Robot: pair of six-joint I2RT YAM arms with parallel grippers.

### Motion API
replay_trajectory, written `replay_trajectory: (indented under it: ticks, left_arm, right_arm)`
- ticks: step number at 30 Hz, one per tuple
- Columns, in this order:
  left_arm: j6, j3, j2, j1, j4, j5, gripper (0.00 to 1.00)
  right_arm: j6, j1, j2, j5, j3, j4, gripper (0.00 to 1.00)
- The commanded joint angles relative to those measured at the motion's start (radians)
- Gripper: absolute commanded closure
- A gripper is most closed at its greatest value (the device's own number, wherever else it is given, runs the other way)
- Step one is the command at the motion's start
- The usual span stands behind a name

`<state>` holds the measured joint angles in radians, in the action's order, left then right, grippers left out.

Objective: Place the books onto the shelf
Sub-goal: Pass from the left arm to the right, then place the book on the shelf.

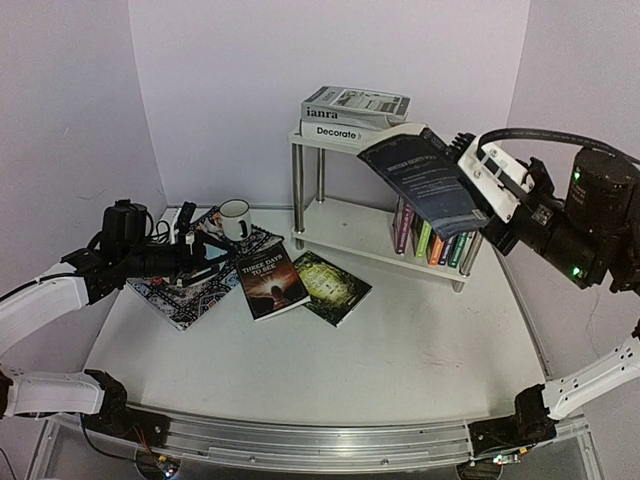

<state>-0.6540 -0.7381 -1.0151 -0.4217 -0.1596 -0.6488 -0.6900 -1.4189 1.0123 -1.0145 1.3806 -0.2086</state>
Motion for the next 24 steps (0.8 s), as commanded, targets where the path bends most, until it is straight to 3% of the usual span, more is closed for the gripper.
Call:
replay_trajectory:
  ticks: [1, 14, 24]
  left_arm:
    - [0.013, -0.042, 0.02, 0.004, 0.002, 0.026, 0.0]
    - [0.003, -0.052, 0.044, 0.004, 0.002, 0.029, 0.0]
    - [-0.015, -0.04, 0.066, 0.003, 0.001, 0.037, 0.0]
  right_arm:
    - [-0.127, 0.002, 0.047, -0.09, 0.142, 0.154, 1.0]
    - [-0.438, 0.002, 0.086, -0.06, 0.258, 0.486, 1.0]
    - [-0.606, 0.025, 0.196, 0.0, 0.32, 0.606, 1.0]
